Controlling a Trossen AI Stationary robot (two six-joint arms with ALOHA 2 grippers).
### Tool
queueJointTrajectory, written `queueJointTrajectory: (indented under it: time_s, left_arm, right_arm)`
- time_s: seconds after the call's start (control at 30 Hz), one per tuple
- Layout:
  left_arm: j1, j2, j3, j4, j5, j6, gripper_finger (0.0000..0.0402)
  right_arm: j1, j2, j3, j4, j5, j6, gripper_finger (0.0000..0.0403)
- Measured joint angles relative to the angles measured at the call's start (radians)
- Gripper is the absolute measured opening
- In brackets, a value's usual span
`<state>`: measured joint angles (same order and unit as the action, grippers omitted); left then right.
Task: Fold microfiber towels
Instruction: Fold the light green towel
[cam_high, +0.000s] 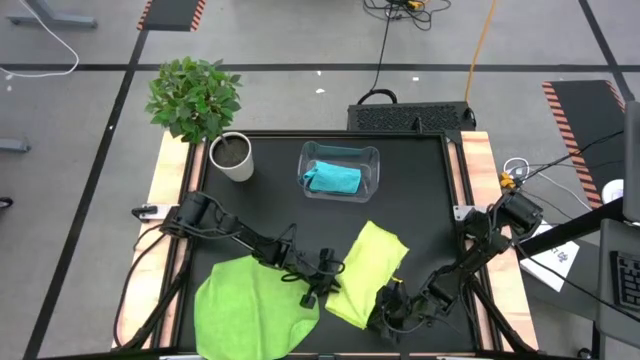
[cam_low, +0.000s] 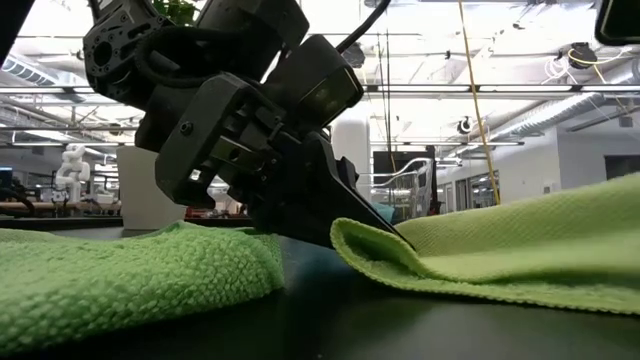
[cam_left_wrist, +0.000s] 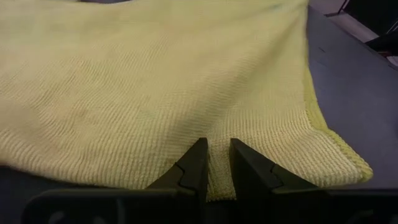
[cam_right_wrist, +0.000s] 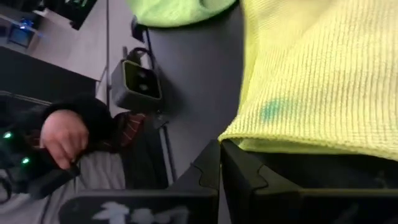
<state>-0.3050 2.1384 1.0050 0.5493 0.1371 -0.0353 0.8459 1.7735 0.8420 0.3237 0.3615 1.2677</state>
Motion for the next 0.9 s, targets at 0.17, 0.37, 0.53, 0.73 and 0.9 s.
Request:
queueJointTrajectory:
  time_s: [0.17,0.37,0.53,0.73,0.9]
  left_arm:
    - [0.003,0.0,0.0,-0.001,0.0,0.002,0.0072]
    - [0.003,0.0,-0.001,-0.001,0.002,0.001,0.0072]
    - [0.003,0.001,-0.001,-0.001,0.013,0.003,0.0072]
    - [0.003,0.001,-0.001,-0.001,0.016,-0.008,0.0072]
    - [0.003,-0.005,-0.002,-0.003,0.017,-0.019,0.0072]
  right_arm:
    - [0.007,0.013,0.0,-0.002,0.0,0.001,0.0]
    - [0.007,0.026,0.0,-0.005,0.0,-0.04,0.0006]
    - [0.007,0.026,0.0,0.02,-0.001,-0.075,0.0042]
    - [0.021,0.026,0.0,0.016,-0.001,-0.109,0.0128]
    - [0.051,0.026,0.0,0.016,0.001,-0.103,0.0205]
